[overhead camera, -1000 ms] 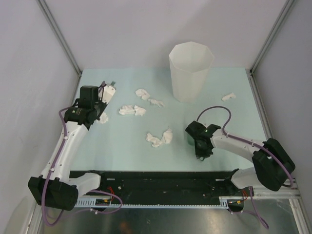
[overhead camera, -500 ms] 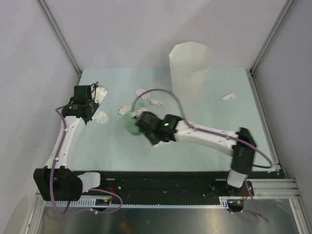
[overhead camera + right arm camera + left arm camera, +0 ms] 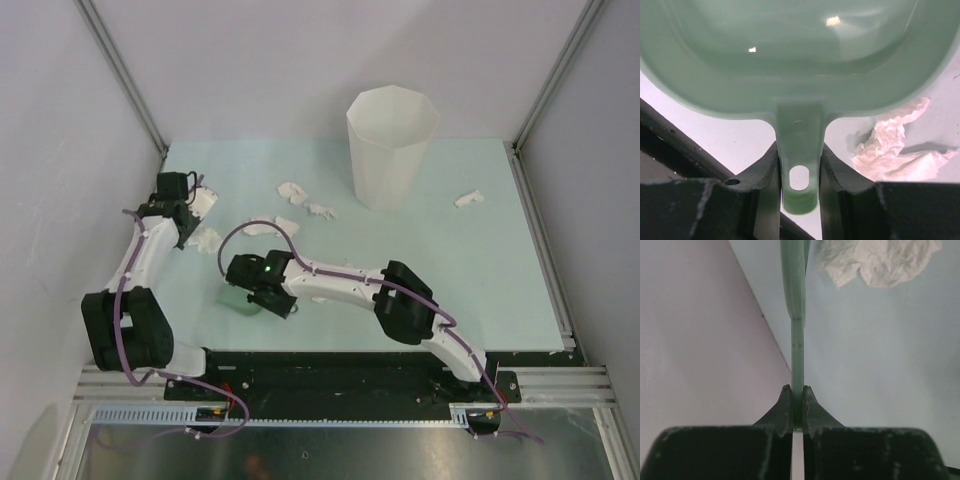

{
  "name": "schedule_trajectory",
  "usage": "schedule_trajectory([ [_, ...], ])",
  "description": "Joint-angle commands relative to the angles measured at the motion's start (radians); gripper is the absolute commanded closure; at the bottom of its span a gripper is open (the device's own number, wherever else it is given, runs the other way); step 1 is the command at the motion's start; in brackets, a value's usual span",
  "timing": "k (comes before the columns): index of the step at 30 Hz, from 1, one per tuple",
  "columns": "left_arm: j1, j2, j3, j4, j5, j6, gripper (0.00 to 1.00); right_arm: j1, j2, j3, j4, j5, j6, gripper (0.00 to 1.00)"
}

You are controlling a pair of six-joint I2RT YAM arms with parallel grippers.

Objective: Sweep away the paper scraps from the table

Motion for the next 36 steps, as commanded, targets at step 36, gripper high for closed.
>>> schedule_trajectory([
  [36,-0.125,-0.337,0.078,-0.511,0.536,-0.067,1.00,-0.094,-0.032,0.022,-0.048,0.000,0.041,1.00],
])
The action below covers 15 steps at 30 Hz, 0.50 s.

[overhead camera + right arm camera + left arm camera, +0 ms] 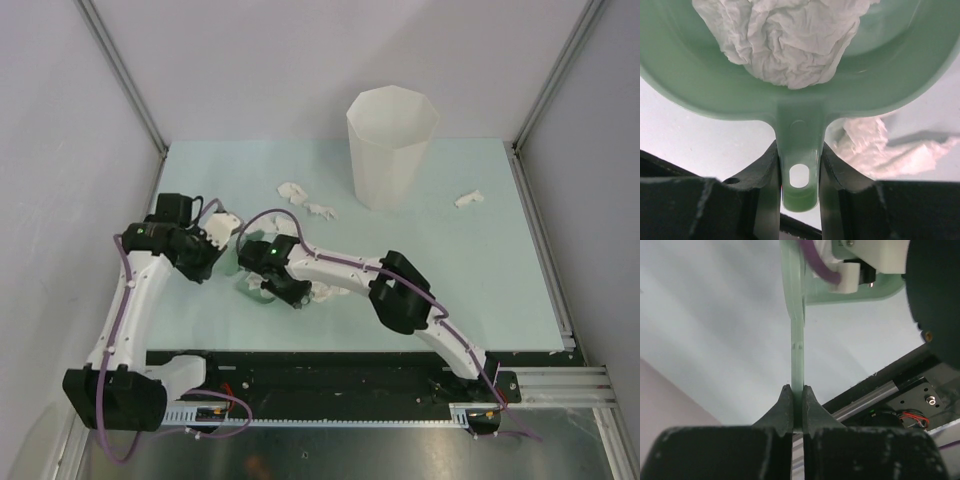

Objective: Sweep away the paper scraps from the table

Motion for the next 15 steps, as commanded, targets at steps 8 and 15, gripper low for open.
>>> schedule_trajectory([
  [8,0.072,-0.064,0.203,-0.020,-0.071,-0.034,1.00,0.020,-0.236,-0.107,0.012,0.106,-0.018,1.00],
  [15,0.125,-0.053,0.148,0.093,-0.121,-0.032,1.00,0.018,-0.348,-0.021,-0.143,0.250,-0.075,1.00],
])
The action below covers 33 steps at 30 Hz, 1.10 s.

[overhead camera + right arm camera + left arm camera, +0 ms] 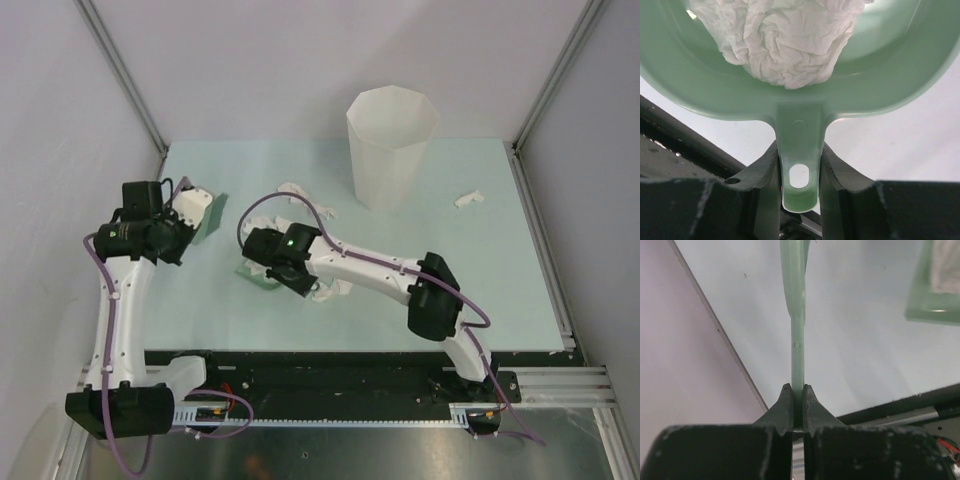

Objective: Sweep away the paper scraps from the table

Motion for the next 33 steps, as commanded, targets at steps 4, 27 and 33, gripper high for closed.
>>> schedule_trajectory([
  [4,0.008,-0.003,-0.128,0.106,0.012,-0.032,1.00,-0.053,-0.116,0.206,-0.207,0.194,-0.078,1.00],
  [27,0.000,0.024,-0.200,0.152,0.055,-0.067,1.00,-0.603,-0.178,0.541,0.073,0.492,-0.364,1.00],
  [33,-0.003,0.014,-0.210,0.156,0.047,-0.057,1.00,-0.652,-0.244,0.300,0.634,0.704,-0.872,1.00],
])
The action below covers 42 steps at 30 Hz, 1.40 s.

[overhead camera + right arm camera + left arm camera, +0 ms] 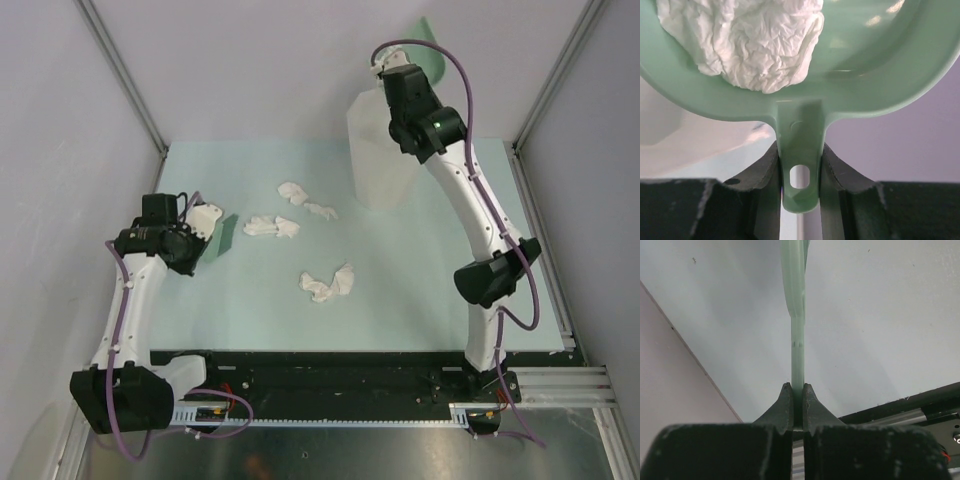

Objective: Sweep away the paper scraps from the table

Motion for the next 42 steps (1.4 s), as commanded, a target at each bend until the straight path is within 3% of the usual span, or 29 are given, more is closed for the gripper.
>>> schedule_trajectory([
  [1,-0.005,-0.016,-0.006,0.033,0.016,-0.011,1.00,-0.016,-0.102,-0.240,0.630,0.180,-0.517,1.00],
  [7,-0.005,-0.033,-0.014,0.033,0.002,0.005,1.00,-0.039,-0.231,-0.588,1.226,0.081,-1.135,1.00],
  [11,-0.004,-0.030,-0.006,0.035,0.004,0.008,1.00,-0.069,-0.282,-0.716,1.307,-0.042,-1.321,1.00],
  [17,-0.005,-0.030,0.002,0.035,0.004,0.014,1.00,-0.097,-0.320,-0.837,1.399,-0.108,-1.518,1.00],
  [24,-0.005,-0.033,-0.001,0.035,0.004,0.012,1.00,-0.094,-0.322,-0.867,1.483,-0.089,-1.528,1.00],
  [26,-0.005,-0.034,-0.003,0.035,0.010,0.011,1.00,-0.050,-0.328,-0.778,1.472,-0.020,-1.397,1.00],
  [28,-0.004,-0.030,0.003,0.035,0.017,0.008,1.00,0.025,-0.352,-0.648,1.233,0.042,-1.142,1.00],
  [29,-0.004,-0.028,0.005,0.038,0.030,0.006,1.00,0.057,-0.360,-0.608,1.025,0.048,-1.041,1.00],
  [30,-0.005,-0.027,0.006,0.036,0.042,0.003,1.00,0.120,-0.369,-0.578,0.923,0.044,-0.853,1.00],
  [31,-0.005,-0.027,0.011,0.038,0.053,0.006,1.00,0.160,-0.391,-0.546,0.834,0.036,-0.777,1.00],
  [32,-0.007,-0.027,0.011,0.041,0.065,0.005,1.00,0.192,-0.403,-0.546,0.690,0.025,-0.711,1.00],
  [36,-0.021,-0.011,0.023,0.046,0.088,-0.009,1.00,0.382,-0.431,-0.592,0.389,-0.015,-0.355,1.00],
  [37,-0.024,-0.008,0.026,0.046,0.090,-0.015,1.00,0.401,-0.428,-0.598,0.323,-0.042,-0.188,1.00],
  [38,-0.044,-0.004,0.028,0.047,0.090,-0.017,1.00,0.418,-0.415,-0.601,0.193,-0.115,-0.108,1.00],
  [42,-0.109,0.003,0.035,0.047,0.084,-0.023,1.00,0.449,-0.397,-0.697,-0.001,-0.315,0.273,1.00],
])
